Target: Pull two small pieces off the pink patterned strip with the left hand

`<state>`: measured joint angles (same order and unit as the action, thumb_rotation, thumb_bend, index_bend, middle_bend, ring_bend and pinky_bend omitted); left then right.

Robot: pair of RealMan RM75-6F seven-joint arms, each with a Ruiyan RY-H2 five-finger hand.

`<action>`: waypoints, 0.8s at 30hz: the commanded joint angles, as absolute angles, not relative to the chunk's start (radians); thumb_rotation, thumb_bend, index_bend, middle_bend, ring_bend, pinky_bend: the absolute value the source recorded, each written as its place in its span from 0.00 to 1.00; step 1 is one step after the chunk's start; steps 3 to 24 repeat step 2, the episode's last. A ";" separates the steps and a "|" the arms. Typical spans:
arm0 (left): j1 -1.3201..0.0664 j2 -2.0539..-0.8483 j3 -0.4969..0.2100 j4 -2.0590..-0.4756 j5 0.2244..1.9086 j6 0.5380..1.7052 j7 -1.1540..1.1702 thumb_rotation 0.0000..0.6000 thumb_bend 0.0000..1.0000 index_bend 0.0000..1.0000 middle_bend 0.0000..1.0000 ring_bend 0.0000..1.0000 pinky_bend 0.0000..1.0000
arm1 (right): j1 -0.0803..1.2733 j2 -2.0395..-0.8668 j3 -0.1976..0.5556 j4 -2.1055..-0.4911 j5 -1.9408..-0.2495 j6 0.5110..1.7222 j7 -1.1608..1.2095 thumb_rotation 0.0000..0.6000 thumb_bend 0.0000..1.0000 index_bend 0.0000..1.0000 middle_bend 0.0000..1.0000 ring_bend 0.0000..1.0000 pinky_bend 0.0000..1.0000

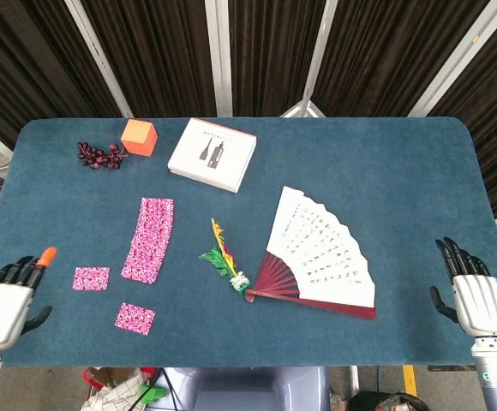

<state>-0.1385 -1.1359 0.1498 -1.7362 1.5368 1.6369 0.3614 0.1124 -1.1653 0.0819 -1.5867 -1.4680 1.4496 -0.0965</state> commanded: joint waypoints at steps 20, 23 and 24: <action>-0.096 -1.160 0.123 -1.701 1.554 1.691 0.319 1.00 0.25 0.09 0.07 0.03 0.14 | 0.111 -1.165 0.084 -1.588 -1.465 1.452 -0.094 1.00 0.43 0.01 0.09 0.16 0.23; -0.096 -1.160 0.123 -1.701 1.554 1.691 0.319 1.00 0.25 0.09 0.07 0.03 0.14 | 0.111 -1.165 0.084 -1.588 -1.465 1.452 -0.094 1.00 0.43 0.01 0.09 0.16 0.23; -0.096 -1.160 0.123 -1.701 1.554 1.691 0.319 1.00 0.25 0.09 0.07 0.03 0.14 | 0.111 -1.165 0.084 -1.588 -1.465 1.452 -0.094 1.00 0.43 0.01 0.09 0.16 0.23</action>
